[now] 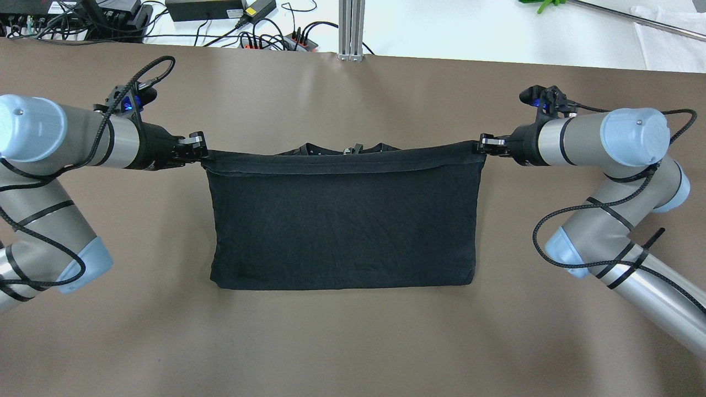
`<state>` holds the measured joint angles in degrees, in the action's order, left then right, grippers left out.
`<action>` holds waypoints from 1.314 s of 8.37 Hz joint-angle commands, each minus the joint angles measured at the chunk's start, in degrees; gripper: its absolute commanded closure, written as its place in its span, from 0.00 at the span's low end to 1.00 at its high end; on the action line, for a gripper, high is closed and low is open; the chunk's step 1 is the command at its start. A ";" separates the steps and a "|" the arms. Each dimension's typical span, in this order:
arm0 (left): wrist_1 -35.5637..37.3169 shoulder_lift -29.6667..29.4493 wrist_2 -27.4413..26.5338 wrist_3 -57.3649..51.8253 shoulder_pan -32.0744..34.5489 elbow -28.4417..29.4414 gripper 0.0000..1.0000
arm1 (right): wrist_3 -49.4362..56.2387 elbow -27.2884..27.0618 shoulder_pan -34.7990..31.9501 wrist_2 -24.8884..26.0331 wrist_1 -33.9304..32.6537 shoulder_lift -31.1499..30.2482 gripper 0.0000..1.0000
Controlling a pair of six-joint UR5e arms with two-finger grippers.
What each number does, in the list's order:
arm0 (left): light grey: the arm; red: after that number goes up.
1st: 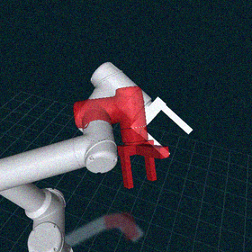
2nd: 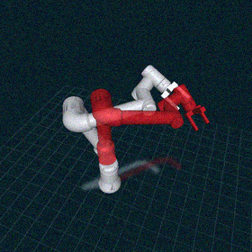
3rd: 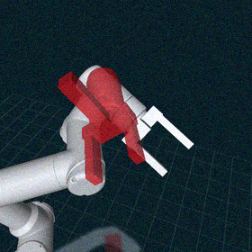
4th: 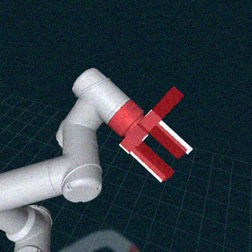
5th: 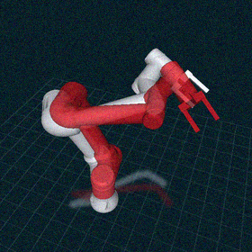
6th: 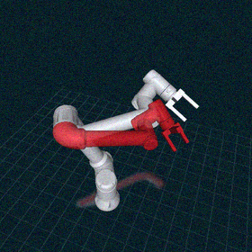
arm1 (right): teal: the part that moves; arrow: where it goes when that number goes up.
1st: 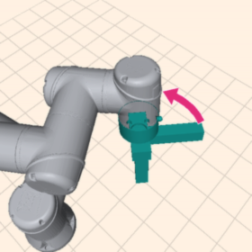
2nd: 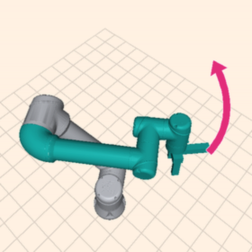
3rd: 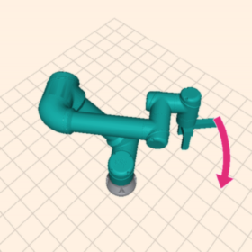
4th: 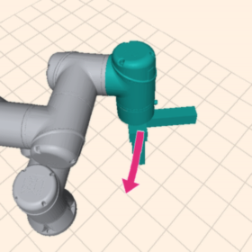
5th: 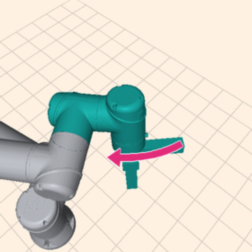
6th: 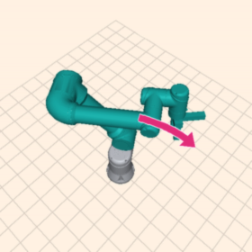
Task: Fold clothes
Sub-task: 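Lay the hem over the collar edge with both grippers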
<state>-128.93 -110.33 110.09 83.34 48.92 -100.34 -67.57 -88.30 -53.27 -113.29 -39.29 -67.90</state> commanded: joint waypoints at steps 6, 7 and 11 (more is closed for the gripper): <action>0.34 -8.84 -1.11 0.85 1.53 8.58 1.00 | -0.10 2.70 0.01 2.54 -0.96 3.73 1.00; 0.35 -9.64 -0.76 1.20 1.36 8.14 1.00 | -0.10 2.35 0.53 2.46 -0.96 4.09 1.00; -0.01 -8.85 -1.80 -0.02 1.00 7.17 0.01 | 0.25 2.08 1.94 5.07 -0.61 4.09 0.06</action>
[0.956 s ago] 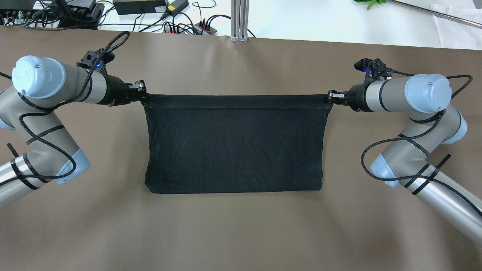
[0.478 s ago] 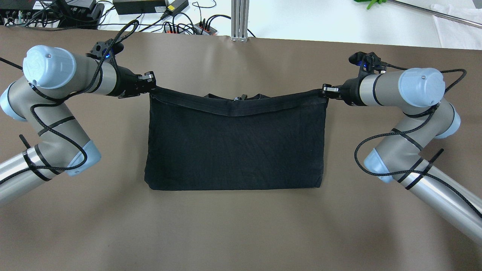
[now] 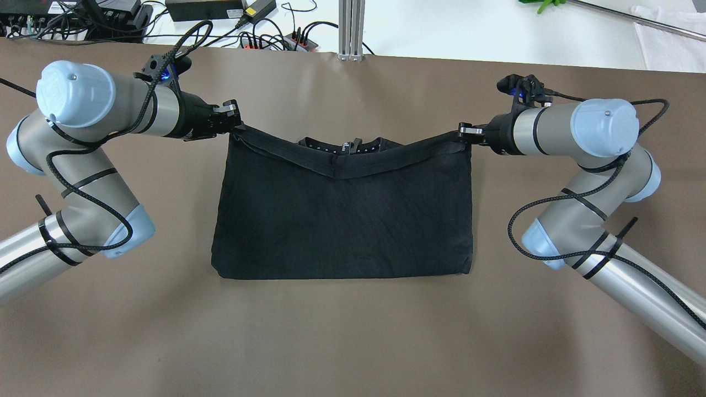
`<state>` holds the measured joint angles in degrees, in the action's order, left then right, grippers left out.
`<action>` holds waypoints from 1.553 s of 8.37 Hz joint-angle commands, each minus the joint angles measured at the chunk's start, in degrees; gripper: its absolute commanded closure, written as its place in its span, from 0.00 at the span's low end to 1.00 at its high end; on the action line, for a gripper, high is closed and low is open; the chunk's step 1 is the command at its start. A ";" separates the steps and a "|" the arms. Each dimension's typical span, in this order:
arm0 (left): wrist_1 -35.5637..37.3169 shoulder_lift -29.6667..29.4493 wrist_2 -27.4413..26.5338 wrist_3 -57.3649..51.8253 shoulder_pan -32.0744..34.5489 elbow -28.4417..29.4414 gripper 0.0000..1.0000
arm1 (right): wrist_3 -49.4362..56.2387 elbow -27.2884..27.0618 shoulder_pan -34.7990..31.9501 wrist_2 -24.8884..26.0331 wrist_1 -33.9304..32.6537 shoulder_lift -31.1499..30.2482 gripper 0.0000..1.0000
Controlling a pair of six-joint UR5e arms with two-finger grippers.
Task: Fold clothes
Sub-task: 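Open both grippers and raise them off the folded shirt, then move the right gripper to the folded shirt's near corner and grasp it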
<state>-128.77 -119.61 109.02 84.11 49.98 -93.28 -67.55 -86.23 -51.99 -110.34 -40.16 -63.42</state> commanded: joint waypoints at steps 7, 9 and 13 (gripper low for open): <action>-0.07 0.43 -6.27 -3.16 0.21 -0.23 0.00 | -6.96 -10.07 3.37 -4.52 -6.04 -10.55 0.06; -0.07 0.43 -6.80 -3.16 0.21 -0.76 0.00 | -12.23 -11.94 6.97 -4.54 -10.27 -11.81 0.06; -0.07 0.43 -7.24 -3.16 0.21 -2.08 0.00 | -19.09 -12.12 11.29 -4.54 -9.32 -14.36 0.06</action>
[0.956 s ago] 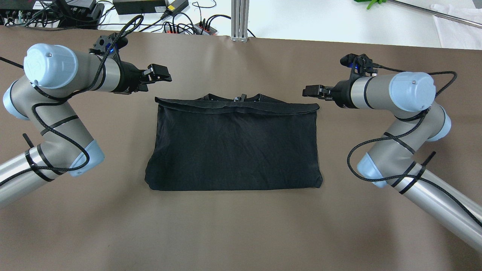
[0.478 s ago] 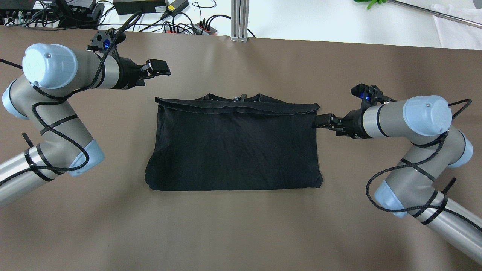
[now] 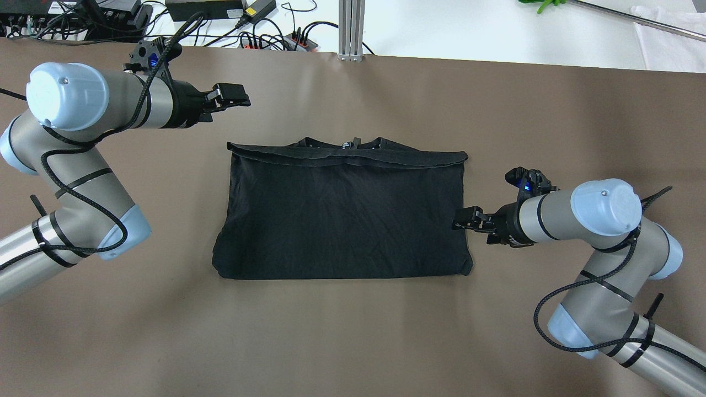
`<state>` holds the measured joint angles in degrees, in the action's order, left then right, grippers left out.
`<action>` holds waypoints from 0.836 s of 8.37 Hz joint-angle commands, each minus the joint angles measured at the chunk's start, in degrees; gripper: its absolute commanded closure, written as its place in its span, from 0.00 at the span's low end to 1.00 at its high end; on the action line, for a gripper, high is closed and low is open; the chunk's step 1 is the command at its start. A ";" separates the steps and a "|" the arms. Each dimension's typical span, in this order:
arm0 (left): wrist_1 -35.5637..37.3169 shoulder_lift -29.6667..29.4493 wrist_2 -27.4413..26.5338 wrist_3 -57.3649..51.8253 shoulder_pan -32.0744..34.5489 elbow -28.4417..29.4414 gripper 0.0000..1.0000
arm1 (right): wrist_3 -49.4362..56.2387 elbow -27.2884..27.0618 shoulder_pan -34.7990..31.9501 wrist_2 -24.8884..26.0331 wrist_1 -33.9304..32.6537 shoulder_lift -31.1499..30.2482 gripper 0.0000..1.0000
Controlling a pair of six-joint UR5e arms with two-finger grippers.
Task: Fold clothes
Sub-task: 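Move the right gripper to the folded shirt's near corner and grasp it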
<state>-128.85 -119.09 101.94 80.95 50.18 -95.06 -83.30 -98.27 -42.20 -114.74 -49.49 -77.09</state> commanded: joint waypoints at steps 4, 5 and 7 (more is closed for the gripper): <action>0.09 0.17 -0.95 0.00 -0.08 -0.22 0.00 | -4.41 0.35 5.28 0.65 0.01 -0.87 0.06; 0.09 0.17 -0.95 0.00 -0.09 -0.22 0.00 | -3.98 0.79 5.46 0.74 0.00 -0.87 0.06; 0.00 0.26 -0.95 0.00 -0.09 -0.13 0.00 | -4.23 1.06 5.55 0.92 0.01 -0.87 0.24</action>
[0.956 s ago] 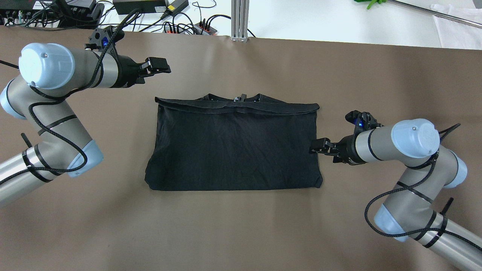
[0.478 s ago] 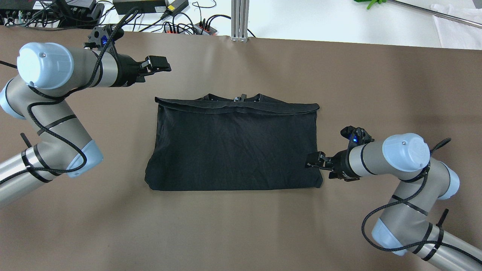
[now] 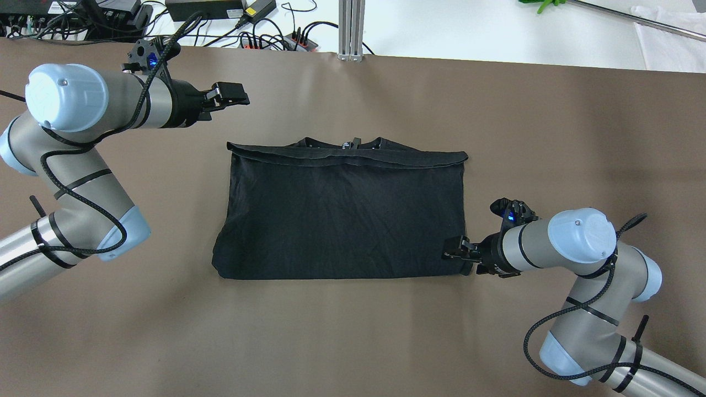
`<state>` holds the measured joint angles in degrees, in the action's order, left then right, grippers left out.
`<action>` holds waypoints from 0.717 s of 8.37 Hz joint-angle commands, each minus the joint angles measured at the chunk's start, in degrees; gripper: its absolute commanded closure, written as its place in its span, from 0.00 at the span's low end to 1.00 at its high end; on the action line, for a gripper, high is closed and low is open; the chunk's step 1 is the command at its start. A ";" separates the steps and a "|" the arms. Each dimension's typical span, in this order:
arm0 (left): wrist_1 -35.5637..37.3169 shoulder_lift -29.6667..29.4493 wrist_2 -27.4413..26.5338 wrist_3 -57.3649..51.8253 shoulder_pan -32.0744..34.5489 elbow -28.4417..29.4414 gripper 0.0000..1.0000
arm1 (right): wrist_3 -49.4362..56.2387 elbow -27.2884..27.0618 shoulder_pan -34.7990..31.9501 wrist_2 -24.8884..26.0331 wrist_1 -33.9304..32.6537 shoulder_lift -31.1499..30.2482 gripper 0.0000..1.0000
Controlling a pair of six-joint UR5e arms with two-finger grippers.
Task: Fold clothes
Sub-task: 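Move the right gripper to the folded shirt's near corner and grasp it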
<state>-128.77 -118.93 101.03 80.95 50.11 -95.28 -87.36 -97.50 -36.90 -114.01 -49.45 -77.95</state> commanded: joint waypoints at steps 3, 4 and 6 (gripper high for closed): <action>-0.08 0.27 -0.13 0.00 -0.10 0.09 0.00 | 0.18 0.91 0.52 0.19 -0.04 0.08 1.00; -0.08 0.28 -0.04 -0.09 -0.10 0.09 0.00 | 0.00 0.82 0.60 0.19 -0.04 0.26 1.00; -0.08 0.28 -0.04 0.00 -0.01 0.18 0.00 | -0.44 -1.01 0.52 -0.25 -0.12 0.26 1.00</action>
<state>-128.85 -118.68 100.97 80.89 50.04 -95.18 -87.50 -97.03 -36.40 -113.94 -49.49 -77.75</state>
